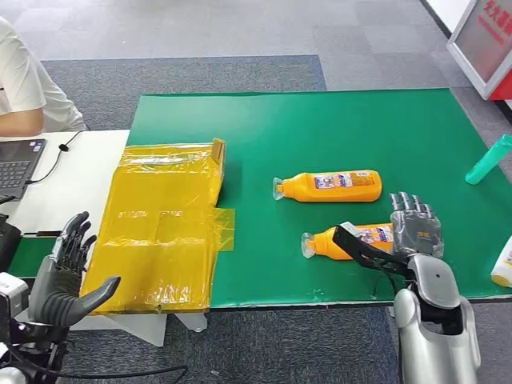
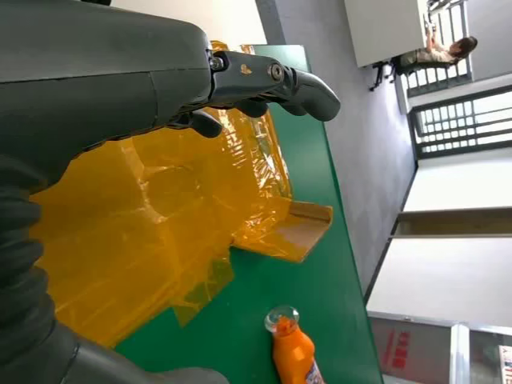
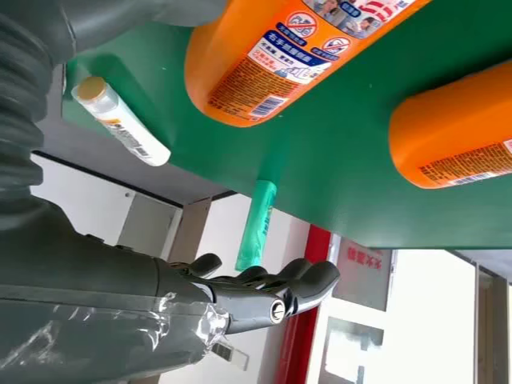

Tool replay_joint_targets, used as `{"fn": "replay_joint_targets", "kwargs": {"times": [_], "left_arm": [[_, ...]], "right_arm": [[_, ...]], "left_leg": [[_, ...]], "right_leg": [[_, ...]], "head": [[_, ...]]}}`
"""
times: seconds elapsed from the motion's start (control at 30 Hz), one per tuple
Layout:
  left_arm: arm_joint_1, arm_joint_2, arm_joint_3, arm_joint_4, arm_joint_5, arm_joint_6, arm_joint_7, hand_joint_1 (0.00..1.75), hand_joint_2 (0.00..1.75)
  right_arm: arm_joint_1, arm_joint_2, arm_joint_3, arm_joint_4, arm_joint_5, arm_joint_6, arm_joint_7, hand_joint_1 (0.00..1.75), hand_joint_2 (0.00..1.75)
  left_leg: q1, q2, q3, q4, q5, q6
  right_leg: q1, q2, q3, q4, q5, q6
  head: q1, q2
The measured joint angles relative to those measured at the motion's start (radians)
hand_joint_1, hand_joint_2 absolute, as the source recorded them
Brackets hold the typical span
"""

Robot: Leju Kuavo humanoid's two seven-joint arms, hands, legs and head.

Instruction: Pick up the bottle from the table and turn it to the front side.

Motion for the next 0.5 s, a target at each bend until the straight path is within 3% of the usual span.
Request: {"fn": "replay_joint_targets", "kwargs": {"times": [0.5], "left_arm": [[-0.008, 0.000, 0.000, 0.000, -0.007, 0.004, 0.000, 0.00, 1.75]], "right_arm": [[-0.052, -0.051, 0.060, 0.096, 0.001, 0.070, 0.044, 0.00, 1.75]], "left_leg": [[0.000, 0.000, 0.000, 0.000, 0.000, 0.000]], "right_leg": [[0.000, 0.000, 0.000, 0.000, 0.000, 0.000]], "head": [[0.000, 0.000]]}}
